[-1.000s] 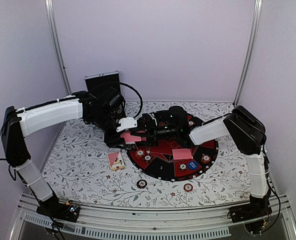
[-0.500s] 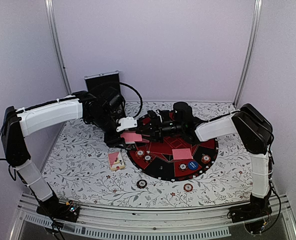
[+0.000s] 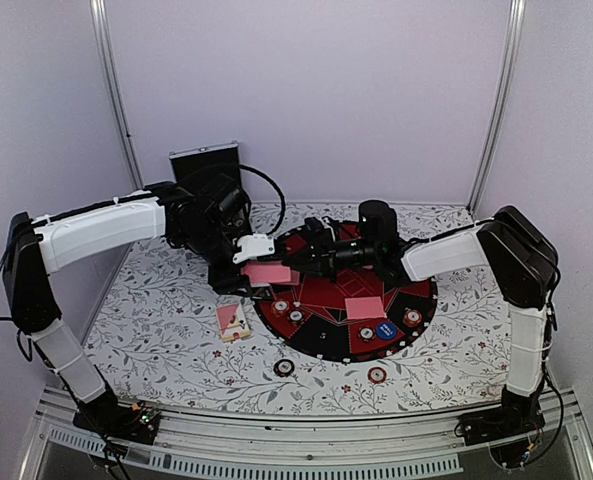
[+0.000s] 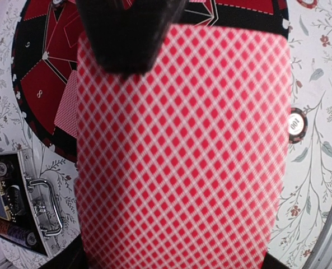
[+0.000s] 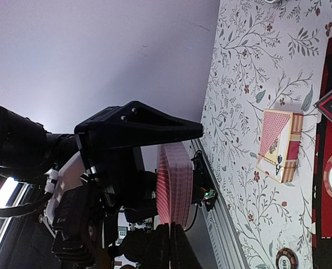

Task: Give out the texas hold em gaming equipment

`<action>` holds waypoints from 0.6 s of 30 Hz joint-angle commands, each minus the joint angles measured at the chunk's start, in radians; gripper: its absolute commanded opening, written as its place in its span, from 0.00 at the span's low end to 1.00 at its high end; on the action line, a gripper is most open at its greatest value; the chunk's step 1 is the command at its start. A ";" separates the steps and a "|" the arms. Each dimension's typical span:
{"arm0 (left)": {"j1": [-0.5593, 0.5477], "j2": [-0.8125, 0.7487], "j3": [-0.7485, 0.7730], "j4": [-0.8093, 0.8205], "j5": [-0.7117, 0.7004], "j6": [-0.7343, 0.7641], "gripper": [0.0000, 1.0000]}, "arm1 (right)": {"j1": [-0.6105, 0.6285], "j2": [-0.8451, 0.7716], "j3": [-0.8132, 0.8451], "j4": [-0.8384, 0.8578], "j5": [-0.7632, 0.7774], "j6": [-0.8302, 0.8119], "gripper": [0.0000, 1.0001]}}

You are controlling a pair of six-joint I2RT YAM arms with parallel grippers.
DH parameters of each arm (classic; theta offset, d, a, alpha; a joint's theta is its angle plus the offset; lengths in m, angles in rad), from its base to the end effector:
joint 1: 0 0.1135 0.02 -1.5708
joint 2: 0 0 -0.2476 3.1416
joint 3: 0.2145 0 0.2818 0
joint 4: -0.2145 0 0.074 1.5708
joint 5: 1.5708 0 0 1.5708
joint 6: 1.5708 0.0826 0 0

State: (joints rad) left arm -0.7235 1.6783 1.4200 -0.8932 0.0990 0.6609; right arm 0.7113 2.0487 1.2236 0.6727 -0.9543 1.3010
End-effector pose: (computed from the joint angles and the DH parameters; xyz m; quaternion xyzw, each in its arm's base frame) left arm 0.2882 -0.2654 0.2047 0.6314 0.7455 -0.0549 0.2062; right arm 0.3235 0.3677 0.1533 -0.0903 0.7319 0.6752 0.0151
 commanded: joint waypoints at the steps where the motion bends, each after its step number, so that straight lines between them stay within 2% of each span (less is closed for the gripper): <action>1: 0.002 -0.020 -0.005 0.027 -0.004 0.005 0.00 | -0.032 -0.062 -0.044 0.115 -0.028 0.067 0.05; 12: 0.002 -0.019 -0.004 0.026 -0.004 0.006 0.00 | -0.191 -0.111 -0.171 0.149 -0.066 0.077 0.01; 18: 0.002 -0.016 0.000 0.022 -0.003 0.006 0.00 | -0.325 -0.100 -0.223 0.137 -0.083 0.046 0.01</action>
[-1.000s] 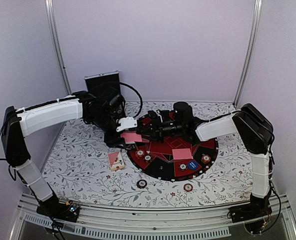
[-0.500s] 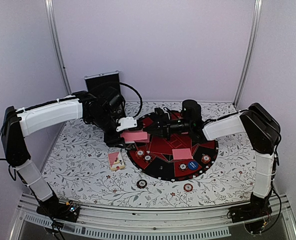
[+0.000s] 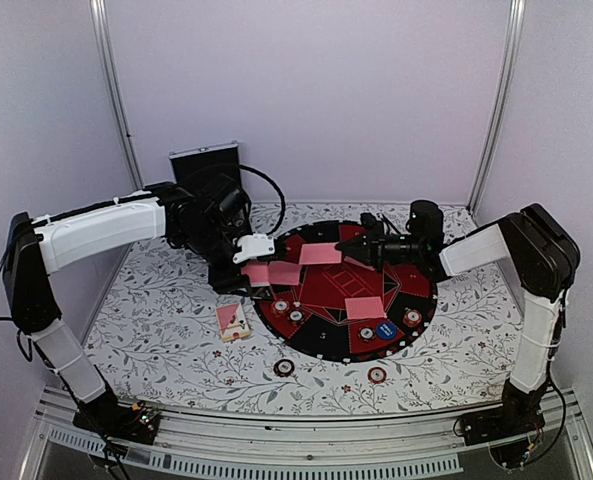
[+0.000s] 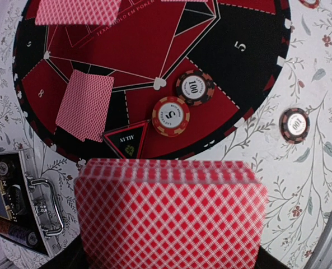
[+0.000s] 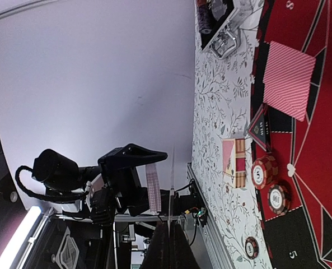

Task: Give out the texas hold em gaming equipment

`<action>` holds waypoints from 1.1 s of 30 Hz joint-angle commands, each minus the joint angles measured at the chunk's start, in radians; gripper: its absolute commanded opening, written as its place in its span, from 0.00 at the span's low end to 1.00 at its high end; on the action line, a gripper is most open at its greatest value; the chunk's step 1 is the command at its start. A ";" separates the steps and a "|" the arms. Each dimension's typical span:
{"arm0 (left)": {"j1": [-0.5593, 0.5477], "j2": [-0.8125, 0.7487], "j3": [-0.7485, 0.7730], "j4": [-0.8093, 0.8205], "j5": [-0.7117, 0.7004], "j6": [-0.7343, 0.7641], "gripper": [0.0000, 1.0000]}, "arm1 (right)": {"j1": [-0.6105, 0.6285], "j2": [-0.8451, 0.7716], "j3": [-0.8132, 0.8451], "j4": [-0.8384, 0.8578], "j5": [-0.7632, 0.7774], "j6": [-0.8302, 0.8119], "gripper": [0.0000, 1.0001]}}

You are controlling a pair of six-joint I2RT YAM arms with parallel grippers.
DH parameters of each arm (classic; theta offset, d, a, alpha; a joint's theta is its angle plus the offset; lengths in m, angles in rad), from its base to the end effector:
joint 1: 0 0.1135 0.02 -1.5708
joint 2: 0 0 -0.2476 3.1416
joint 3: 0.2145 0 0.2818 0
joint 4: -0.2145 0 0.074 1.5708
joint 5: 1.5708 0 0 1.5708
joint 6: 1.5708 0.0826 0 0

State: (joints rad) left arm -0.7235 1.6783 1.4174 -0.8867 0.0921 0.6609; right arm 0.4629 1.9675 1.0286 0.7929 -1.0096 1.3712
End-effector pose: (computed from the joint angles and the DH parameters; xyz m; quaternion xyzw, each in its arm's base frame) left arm 0.2889 -0.2654 0.2041 0.6308 0.7457 -0.0516 0.2083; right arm 0.3655 0.2606 0.1380 0.0065 0.7339 0.6768 0.0574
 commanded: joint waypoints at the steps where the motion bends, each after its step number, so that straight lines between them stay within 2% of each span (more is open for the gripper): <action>1: 0.002 -0.016 0.004 0.014 0.004 0.006 0.00 | -0.100 -0.014 -0.031 -0.006 -0.025 -0.044 0.00; 7: 0.002 -0.015 0.008 0.009 0.009 0.004 0.00 | -0.235 0.023 0.009 -0.238 0.069 -0.244 0.00; 13: 0.002 -0.022 0.006 0.002 0.008 0.002 0.00 | -0.261 0.091 0.090 -0.402 0.193 -0.385 0.00; 27: 0.002 -0.024 0.004 0.002 0.011 0.003 0.00 | -0.261 0.179 0.141 -0.492 0.347 -0.463 0.00; 30: 0.002 -0.024 0.005 0.002 0.011 0.003 0.00 | -0.261 0.176 0.150 -0.524 0.369 -0.489 0.07; 33: 0.002 -0.025 0.005 0.002 0.011 0.005 0.00 | -0.261 0.157 0.136 -0.536 0.393 -0.496 0.22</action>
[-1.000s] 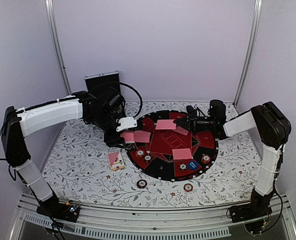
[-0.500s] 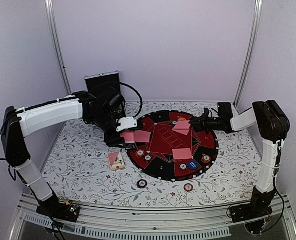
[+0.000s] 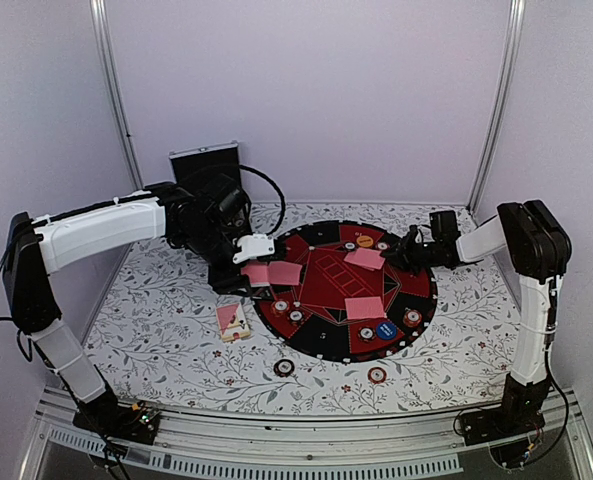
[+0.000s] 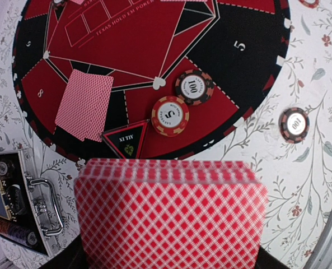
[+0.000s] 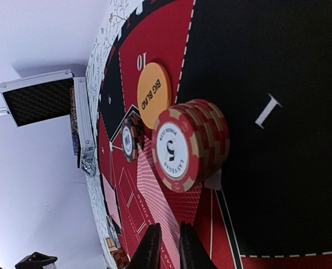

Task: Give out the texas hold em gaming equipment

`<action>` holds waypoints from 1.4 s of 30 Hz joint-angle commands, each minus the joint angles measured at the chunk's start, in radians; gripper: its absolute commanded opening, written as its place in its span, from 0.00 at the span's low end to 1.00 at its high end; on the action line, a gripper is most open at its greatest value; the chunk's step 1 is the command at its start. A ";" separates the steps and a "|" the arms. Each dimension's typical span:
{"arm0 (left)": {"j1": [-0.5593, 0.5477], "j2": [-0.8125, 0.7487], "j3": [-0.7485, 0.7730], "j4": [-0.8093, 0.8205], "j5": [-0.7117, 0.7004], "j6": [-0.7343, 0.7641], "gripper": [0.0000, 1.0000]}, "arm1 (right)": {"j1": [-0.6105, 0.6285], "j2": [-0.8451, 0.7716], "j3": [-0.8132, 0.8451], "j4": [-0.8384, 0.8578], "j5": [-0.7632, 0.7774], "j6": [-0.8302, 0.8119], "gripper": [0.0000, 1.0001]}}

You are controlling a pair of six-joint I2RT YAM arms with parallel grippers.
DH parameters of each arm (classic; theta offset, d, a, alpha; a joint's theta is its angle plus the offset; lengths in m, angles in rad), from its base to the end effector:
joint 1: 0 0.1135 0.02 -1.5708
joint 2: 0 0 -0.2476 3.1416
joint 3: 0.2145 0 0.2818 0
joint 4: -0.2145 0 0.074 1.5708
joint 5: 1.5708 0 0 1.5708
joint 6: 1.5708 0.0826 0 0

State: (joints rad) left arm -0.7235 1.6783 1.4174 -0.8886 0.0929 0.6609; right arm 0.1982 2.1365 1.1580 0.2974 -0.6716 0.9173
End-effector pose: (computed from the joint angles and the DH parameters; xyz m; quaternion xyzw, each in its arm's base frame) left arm 0.2887 -0.2652 0.2040 0.6309 0.7458 -0.0519 0.2073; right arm 0.4447 0.1417 0.0403 0.1671 0.8477 0.4674 0.1873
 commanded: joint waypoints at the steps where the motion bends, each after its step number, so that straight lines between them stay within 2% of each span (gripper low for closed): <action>1: 0.002 -0.025 0.005 0.004 0.010 0.004 0.00 | 0.004 -0.019 0.001 -0.042 0.061 -0.043 0.26; 4: 0.002 -0.023 0.004 0.004 0.010 0.004 0.00 | 0.005 -0.044 -0.008 -0.067 0.077 -0.057 0.38; 10: 0.002 -0.018 0.005 0.004 0.011 0.001 0.00 | 0.007 -0.119 -0.051 -0.131 0.119 -0.092 0.49; 16: 0.002 -0.017 0.000 0.012 0.005 0.000 0.00 | 0.038 -0.280 -0.093 -0.244 0.229 -0.145 0.67; 20: 0.004 -0.019 0.005 0.016 0.007 -0.001 0.00 | 0.097 -0.397 -0.138 -0.208 0.194 -0.127 0.76; 25: 0.004 -0.012 0.016 0.017 0.013 -0.008 0.00 | 0.238 -0.427 -0.146 -0.108 0.063 -0.034 0.81; 32: 0.005 -0.015 0.030 0.020 0.014 -0.014 0.00 | 0.437 -0.318 -0.113 0.116 -0.070 0.142 0.82; 36: 0.006 -0.012 0.036 0.020 0.011 -0.015 0.00 | 0.513 -0.248 -0.078 0.225 -0.111 0.229 0.82; 42: 0.006 -0.014 0.037 0.022 0.013 -0.018 0.00 | 0.581 -0.149 -0.003 0.284 -0.142 0.277 0.82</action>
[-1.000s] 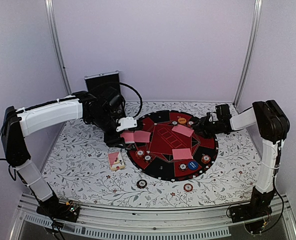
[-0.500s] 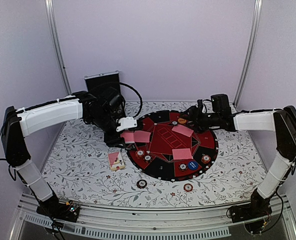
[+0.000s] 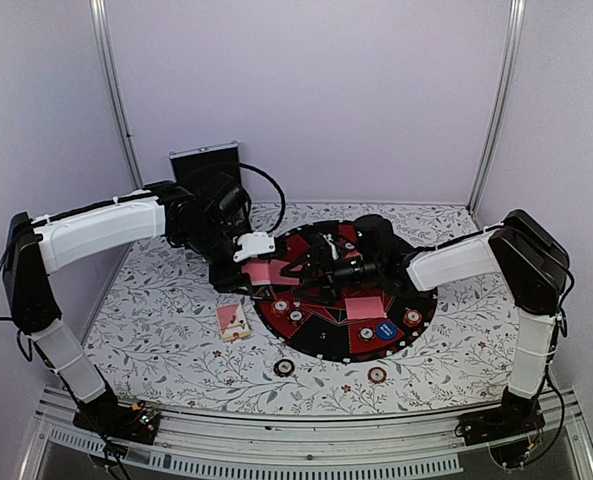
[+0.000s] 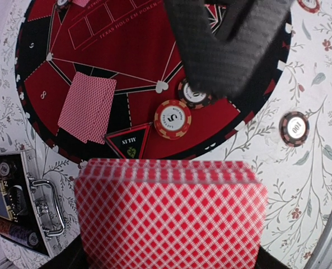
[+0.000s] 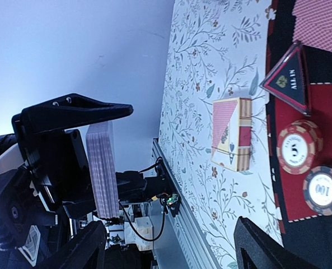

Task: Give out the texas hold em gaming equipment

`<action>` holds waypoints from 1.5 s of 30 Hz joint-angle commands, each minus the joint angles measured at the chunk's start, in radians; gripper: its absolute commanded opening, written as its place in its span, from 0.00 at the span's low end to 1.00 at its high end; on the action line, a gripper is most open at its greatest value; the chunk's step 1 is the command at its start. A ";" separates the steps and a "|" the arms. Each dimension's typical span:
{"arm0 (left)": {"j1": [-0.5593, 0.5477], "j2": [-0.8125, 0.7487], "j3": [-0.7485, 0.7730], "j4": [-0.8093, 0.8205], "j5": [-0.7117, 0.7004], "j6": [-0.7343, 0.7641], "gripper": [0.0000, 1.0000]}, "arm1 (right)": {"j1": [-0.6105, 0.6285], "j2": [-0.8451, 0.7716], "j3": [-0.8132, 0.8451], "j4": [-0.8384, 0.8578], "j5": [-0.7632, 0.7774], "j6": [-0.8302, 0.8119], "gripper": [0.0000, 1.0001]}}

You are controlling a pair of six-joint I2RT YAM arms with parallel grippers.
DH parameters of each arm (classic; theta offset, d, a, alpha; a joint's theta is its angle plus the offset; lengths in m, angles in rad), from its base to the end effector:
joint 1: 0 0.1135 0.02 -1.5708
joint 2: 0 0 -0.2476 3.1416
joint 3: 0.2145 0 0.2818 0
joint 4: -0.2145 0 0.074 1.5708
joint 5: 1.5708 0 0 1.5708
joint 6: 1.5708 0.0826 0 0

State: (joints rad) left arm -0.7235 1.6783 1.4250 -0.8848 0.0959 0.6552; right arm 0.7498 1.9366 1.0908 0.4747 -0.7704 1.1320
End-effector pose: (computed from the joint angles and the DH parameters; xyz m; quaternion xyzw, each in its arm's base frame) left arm 0.2898 -0.2665 0.2069 0.6284 0.7463 -0.0541 0.2127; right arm 0.2976 0.3558 0.1301 -0.0630 0.7913 0.6054 0.0575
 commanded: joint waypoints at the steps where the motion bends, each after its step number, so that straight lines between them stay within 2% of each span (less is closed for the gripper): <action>1: 0.006 -0.013 0.030 0.018 0.011 -0.012 0.00 | 0.035 0.064 0.073 0.118 -0.046 0.073 0.82; 13: 0.006 -0.010 0.029 0.019 0.017 -0.014 0.00 | 0.076 0.172 0.164 0.223 -0.067 0.157 0.81; 35: 0.004 0.003 0.038 0.016 0.028 -0.016 0.00 | 0.127 0.408 0.446 0.236 -0.079 0.237 0.80; 45: 0.004 0.005 0.043 0.012 0.029 -0.016 0.00 | 0.125 0.465 0.487 0.210 -0.081 0.236 0.76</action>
State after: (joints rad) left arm -0.7177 1.6840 1.4353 -0.8948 0.0963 0.6418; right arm 0.8696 2.3566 1.5631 0.7044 -0.8536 1.3670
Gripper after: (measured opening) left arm 0.649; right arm 0.778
